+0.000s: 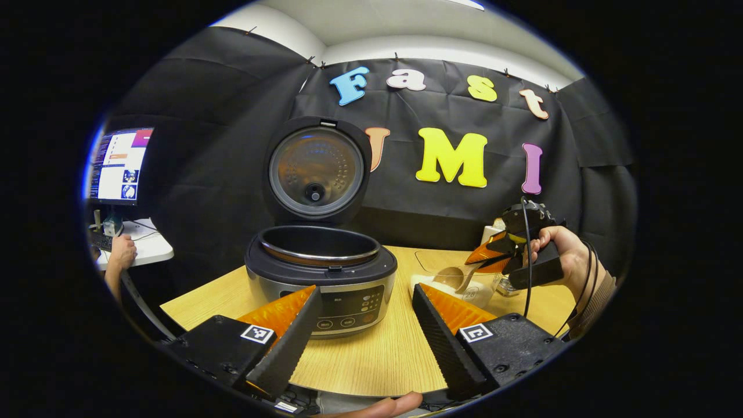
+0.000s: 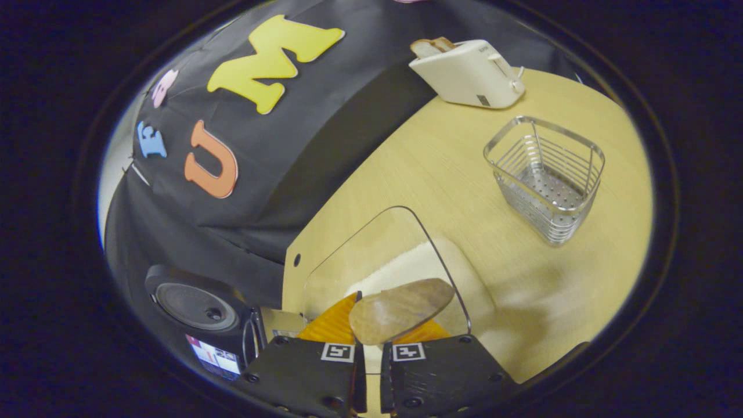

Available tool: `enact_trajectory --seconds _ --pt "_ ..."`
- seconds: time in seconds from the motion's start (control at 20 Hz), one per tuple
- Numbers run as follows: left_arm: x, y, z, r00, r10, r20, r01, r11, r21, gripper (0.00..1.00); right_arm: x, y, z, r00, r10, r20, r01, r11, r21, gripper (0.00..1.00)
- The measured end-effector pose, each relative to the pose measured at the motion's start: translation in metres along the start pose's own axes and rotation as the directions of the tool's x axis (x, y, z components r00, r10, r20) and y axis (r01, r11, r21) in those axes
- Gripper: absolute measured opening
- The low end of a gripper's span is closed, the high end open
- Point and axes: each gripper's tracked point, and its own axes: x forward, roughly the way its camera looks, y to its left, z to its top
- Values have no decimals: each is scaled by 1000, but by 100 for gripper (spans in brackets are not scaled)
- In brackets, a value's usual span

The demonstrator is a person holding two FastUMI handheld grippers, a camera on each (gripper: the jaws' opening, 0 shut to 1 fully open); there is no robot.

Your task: Close the left gripper, press the button to open the rice cooker; take a wooden spoon from the chopstick holder with the right hand, scoop a spoonful of rice and pour it into the rice cooker, then put the wooden spoon back into the chopstick holder.

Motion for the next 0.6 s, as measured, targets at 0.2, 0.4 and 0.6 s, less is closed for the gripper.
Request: enact_trajectory --seconds 0.2,0.4,0.6 --pt "-2 -1 2 1000 1 4 -1 1000 14 100 -5 7 -2 992 119 -42 -108 973 205 9" --pt "-5 -3 6 1000 -1 14 0 999 36 100 -12 3 0 988 151 -34 -130 931 342 9" --pt "-9 -3 11 999 -4 33 2 999 45 100 -24 11 0 969 242 -40 -185 831 525 9"
